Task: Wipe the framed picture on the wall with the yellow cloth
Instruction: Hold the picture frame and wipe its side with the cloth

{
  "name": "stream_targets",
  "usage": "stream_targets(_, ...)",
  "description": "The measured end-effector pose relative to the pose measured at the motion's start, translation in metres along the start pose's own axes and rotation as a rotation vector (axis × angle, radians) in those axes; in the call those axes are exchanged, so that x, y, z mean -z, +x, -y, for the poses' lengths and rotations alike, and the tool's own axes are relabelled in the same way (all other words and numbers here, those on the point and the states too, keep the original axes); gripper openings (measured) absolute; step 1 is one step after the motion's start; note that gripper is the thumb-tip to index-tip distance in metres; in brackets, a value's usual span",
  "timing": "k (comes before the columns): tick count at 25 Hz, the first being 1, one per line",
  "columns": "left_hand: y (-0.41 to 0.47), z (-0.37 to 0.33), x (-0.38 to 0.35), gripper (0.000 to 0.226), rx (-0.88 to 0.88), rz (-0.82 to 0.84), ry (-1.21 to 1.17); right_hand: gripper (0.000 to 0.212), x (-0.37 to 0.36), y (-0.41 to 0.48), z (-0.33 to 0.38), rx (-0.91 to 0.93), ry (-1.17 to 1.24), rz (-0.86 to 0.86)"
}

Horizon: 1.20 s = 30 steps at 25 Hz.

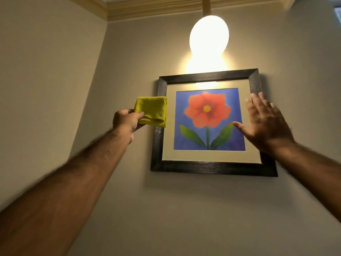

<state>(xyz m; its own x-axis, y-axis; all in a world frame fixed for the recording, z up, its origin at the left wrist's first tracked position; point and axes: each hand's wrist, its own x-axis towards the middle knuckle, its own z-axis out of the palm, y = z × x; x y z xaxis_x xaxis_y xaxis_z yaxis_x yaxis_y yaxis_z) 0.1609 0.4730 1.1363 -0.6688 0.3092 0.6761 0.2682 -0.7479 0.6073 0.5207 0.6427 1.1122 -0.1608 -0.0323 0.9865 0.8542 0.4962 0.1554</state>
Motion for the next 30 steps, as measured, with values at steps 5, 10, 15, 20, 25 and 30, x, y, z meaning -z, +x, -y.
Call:
stream_targets(5, 0.027, 0.023, -0.019, 0.034, -0.023, -0.13, 0.107, 0.106, -0.024, -0.017, -0.038, -0.07, -0.055, 0.114)
stream_targets(10, 0.033, 0.042, -0.019, 0.026, -0.018, -0.173, 0.163, 0.11, -0.046, -0.005, -0.034, -0.117, -0.007, 0.095)
stream_targets(15, 0.014, 0.048, -0.036, 0.035, -0.232, -0.324, 0.495, 0.116, -0.069, -0.005, -0.037, -0.154, 0.065, 0.128)
stream_targets(20, 0.017, 0.068, -0.048, 0.021, -0.632, -0.397, 0.86, 0.114, -0.08, -0.008, -0.035, -0.173, 0.085, 0.075)
stream_targets(25, 0.025, 0.081, -0.047, 0.03, -1.133, -0.118, 1.116, 0.112, -0.09, -0.013, -0.034, -0.163, 0.032, 0.014)
stream_targets(30, 0.01, 0.107, -0.037, 0.085, -0.889, 0.181, 1.191, 0.114, -0.091, -0.016, -0.035, -0.135, 0.031, -0.003)
